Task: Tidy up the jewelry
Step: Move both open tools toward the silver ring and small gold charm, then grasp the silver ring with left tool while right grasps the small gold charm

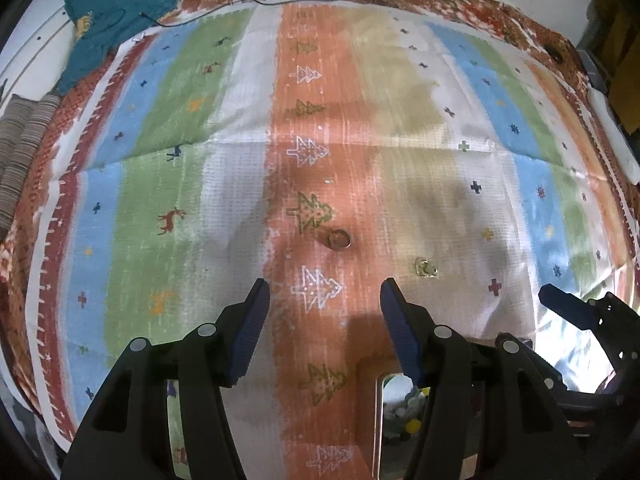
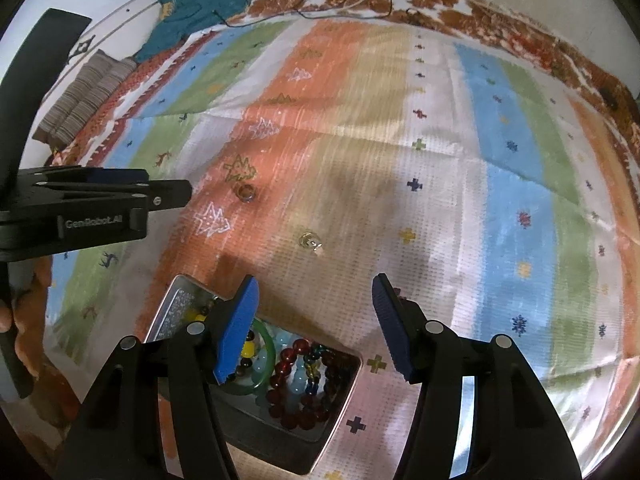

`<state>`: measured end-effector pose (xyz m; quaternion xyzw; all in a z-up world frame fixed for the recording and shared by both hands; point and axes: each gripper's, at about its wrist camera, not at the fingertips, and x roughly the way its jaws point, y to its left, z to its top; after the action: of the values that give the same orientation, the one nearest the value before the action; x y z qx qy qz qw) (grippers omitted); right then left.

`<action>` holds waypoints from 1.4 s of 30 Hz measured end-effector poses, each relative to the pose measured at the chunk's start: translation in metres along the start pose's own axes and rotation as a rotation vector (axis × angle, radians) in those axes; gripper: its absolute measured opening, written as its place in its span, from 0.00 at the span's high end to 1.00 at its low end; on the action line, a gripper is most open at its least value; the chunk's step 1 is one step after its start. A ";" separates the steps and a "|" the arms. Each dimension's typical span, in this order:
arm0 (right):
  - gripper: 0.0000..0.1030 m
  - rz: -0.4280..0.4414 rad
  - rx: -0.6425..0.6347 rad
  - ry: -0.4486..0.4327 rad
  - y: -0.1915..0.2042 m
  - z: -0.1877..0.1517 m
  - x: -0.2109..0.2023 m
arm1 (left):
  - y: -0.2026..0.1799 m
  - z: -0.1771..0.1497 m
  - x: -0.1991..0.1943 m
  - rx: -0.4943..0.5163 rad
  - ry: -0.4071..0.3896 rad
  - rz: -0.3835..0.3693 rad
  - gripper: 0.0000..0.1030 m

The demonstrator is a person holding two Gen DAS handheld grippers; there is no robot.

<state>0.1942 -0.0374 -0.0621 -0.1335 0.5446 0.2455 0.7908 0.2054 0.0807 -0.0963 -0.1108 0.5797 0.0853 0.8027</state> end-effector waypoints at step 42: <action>0.57 -0.001 -0.160 0.196 0.010 0.036 0.086 | -0.009 0.043 0.100 0.060 0.209 0.033 0.51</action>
<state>0.2422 0.0090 -0.1283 -0.2200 0.5979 0.2733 0.7207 0.2786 0.0846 -0.1774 -0.0856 0.6642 0.0690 0.7394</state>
